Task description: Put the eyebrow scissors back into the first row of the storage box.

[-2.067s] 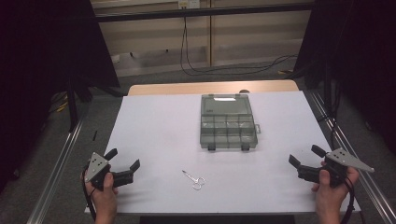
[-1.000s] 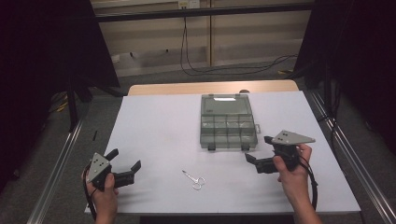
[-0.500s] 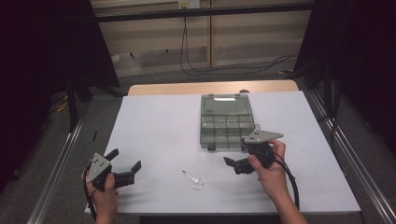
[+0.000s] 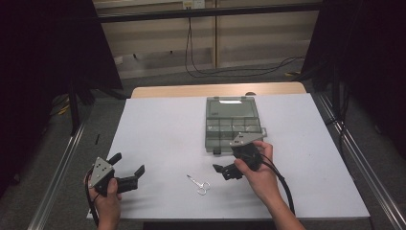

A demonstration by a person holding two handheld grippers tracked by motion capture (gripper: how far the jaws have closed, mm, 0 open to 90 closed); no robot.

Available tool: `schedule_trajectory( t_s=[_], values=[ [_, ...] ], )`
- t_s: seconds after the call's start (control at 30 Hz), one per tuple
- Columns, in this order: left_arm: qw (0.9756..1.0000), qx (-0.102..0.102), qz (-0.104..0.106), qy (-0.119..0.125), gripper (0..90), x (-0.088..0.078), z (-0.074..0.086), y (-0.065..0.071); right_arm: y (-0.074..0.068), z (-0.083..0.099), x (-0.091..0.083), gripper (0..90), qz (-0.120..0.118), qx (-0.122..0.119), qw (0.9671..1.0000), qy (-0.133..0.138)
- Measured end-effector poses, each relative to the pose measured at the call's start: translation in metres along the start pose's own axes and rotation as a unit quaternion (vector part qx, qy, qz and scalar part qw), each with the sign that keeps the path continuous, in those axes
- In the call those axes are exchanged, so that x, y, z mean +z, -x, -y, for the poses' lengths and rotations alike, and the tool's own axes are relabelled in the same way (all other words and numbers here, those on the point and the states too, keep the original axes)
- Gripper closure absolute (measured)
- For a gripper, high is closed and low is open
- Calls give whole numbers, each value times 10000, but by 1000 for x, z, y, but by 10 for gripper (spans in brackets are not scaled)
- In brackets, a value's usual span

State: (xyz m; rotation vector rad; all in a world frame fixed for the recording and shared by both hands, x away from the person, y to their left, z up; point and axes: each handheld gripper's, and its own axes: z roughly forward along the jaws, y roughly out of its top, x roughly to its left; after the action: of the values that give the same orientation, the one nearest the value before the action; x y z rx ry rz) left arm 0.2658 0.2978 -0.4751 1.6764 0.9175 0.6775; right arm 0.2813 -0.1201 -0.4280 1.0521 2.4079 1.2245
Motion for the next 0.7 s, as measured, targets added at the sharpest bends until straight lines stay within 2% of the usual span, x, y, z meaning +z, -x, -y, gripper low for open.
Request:
schedule_trajectory(
  t_s=[0.23,0.27,0.37,0.43,0.47,0.5,0.53,0.67,0.7],
  values=[
    [10000,-17,22,37,5,0,0,0,-9,-6,15,135,-218,32,9995,-225],
    [10000,-1,24,35,5,0,0,-1,-12,-8,19,150,-330,34,9991,-266],
    [9999,-89,9,89,5,1,0,0,-17,-10,25,159,-401,67,9983,-408],
    [9999,-88,6,88,5,1,0,0,-18,-11,27,163,-435,38,9981,-435],
    [9999,-86,3,84,5,1,0,0,-20,-12,31,171,-584,96,9972,-463],
    [10000,-51,6,51,5,0,0,0,-20,-12,31,171,-584,96,9972,-463],
    [10000,-53,4,55,5,0,0,0,-21,-12,33,204,-673,77,9967,-449],
    [10000,-33,10,39,5,0,0,0,-29,-13,40,290,-561,32,9966,-606],
    [10000,-52,5,55,5,0,0,0,-33,-14,45,376,-591,21,9962,-640]
  ],
)
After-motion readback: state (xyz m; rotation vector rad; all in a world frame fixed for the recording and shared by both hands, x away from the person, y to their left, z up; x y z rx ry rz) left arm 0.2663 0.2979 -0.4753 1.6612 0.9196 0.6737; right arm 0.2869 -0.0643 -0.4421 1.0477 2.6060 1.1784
